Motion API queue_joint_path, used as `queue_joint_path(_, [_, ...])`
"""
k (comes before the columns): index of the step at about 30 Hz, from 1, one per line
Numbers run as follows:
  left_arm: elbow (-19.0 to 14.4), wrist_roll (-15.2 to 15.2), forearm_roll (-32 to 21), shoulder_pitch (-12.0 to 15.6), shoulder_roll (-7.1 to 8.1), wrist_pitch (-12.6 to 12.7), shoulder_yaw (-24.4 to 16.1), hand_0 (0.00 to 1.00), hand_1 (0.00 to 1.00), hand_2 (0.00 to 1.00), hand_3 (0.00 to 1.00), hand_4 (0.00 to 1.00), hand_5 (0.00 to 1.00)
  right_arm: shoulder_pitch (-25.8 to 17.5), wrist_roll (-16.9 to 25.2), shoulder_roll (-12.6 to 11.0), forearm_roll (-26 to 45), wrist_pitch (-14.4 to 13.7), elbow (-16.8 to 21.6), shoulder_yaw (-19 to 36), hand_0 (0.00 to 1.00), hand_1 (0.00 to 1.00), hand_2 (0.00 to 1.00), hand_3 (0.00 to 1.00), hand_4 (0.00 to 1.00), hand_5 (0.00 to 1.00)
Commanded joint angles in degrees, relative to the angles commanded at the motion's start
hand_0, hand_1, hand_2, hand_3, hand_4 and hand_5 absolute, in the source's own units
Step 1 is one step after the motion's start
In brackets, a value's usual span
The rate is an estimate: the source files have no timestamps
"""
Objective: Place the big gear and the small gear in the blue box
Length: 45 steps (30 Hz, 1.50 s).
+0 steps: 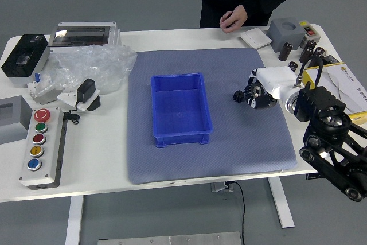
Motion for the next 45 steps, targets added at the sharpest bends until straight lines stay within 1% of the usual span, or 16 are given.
queue_joint_path(4, [0.0, 0.0, 0.1, 0.0, 0.01, 0.0, -0.1, 0.806, 0.831, 0.825, 0.852, 0.683, 0.255, 1.1, -0.3, 0.9, 0.0, 0.3, 2.5, -0.6, 0.327, 0.388, 0.415, 0.553, 0.513, 0.184])
queue_joint_path(8, [0.0, 0.0, 0.3, 0.1, 0.01, 0.0, -0.1, 0.806, 0.832, 0.825, 0.852, 0.683, 0.256, 2.5, -0.3, 3.4, 0.0, 0.3, 3.1, -1.3, 0.326, 0.388, 0.414, 0.553, 0.512, 0.183])
queue_joint_path(11, [0.0, 0.0, 0.4, 0.2, 0.0, 0.0, 0.0, 0.806, 0.832, 0.825, 0.852, 0.683, 0.256, 3.7, -0.3, 5.7, -0.1, 0.2, 2.4, -2.3, 0.326, 0.388, 0.414, 0.553, 0.512, 0.183])
queue_joint_path(19, [0.0, 0.2, 0.9, 0.3, 0.1, -0.1, 0.1, 0.805, 0.832, 0.825, 0.851, 0.683, 0.256, 6.5, -0.1, 13.0, -0.2, 0.1, -0.7, -4.6, 0.332, 0.387, 0.415, 0.562, 0.509, 0.182])
queue_joint_path(21, [0.0, 0.2, 1.1, 0.2, 0.1, -0.1, 0.1, 0.805, 0.832, 0.825, 0.851, 0.683, 0.256, 6.7, -0.1, 14.4, -0.1, 0.1, -1.2, -5.5, 0.332, 0.387, 0.415, 0.562, 0.509, 0.182])
queue_joint_path(24, [0.0, 0.2, 1.2, 0.1, 0.09, -0.1, 0.2, 0.805, 0.832, 0.825, 0.851, 0.683, 0.256, 6.8, -0.4, 15.7, 0.7, 0.5, -2.2, -6.6, 0.332, 0.387, 0.415, 0.562, 0.509, 0.182])
queue_joint_path(25, [0.0, 0.2, 1.2, 0.1, 0.1, -0.1, 0.2, 0.805, 0.832, 0.825, 0.85, 0.682, 0.255, 6.8, -0.5, 15.9, 1.0, 0.8, -2.4, -6.7, 0.399, 0.477, 0.524, 0.702, 0.646, 0.351])
queue_joint_path(30, [0.0, 0.3, 1.4, 0.1, 0.25, -0.1, 0.2, 0.805, 0.832, 0.825, 0.85, 0.682, 0.255, 6.8, -0.7, 16.4, 2.6, 2.3, -3.9, -6.4, 0.399, 0.477, 0.524, 0.702, 0.646, 0.351])
queue_joint_path(31, [0.0, 0.3, 1.4, 0.1, 0.26, -0.1, 0.1, 0.805, 0.832, 0.825, 0.851, 0.682, 0.255, 6.8, -0.7, 16.4, 2.8, 2.5, -4.1, -6.2, 0.499, 0.568, 0.709, 0.998, 0.774, 0.509])
queue_joint_path(36, [0.0, 0.3, 1.4, 0.0, 0.23, -0.1, 0.1, 0.805, 0.832, 0.825, 0.851, 0.682, 0.255, 6.8, -0.4, 16.4, 3.9, 3.3, -4.8, -5.2, 0.499, 0.568, 0.709, 0.998, 0.774, 0.509])
queue_joint_path(37, [0.0, 0.3, 1.4, 0.0, 0.22, -0.1, 0.2, 0.805, 0.832, 0.825, 0.851, 0.682, 0.255, 6.8, -0.3, 16.3, 4.1, 3.5, -4.8, -5.1, 0.579, 0.627, 0.798, 0.998, 0.833, 0.567])
queue_joint_path(42, [0.0, 0.3, 1.2, 0.2, 0.18, -0.1, 0.3, 0.805, 0.832, 0.825, 0.851, 0.682, 0.255, 6.8, -0.3, 16.1, 5.1, 3.9, -4.9, -4.6, 0.579, 0.627, 0.798, 0.998, 0.833, 0.567])
queue_joint_path(43, [0.0, 0.2, 1.1, 0.2, 0.16, -0.1, 0.3, 0.805, 0.833, 0.825, 0.851, 0.682, 0.255, 6.8, -0.2, 16.0, 5.3, 3.9, -4.9, -4.5, 0.585, 0.629, 0.811, 0.998, 0.848, 0.585])
queue_joint_path(45, [0.0, 0.2, 1.0, 0.1, 0.13, -0.1, 0.3, 0.805, 0.833, 0.825, 0.851, 0.682, 0.255, 6.7, -0.2, 15.8, 5.5, 3.8, -4.7, -4.2, 0.585, 0.629, 0.811, 0.998, 0.848, 0.585])
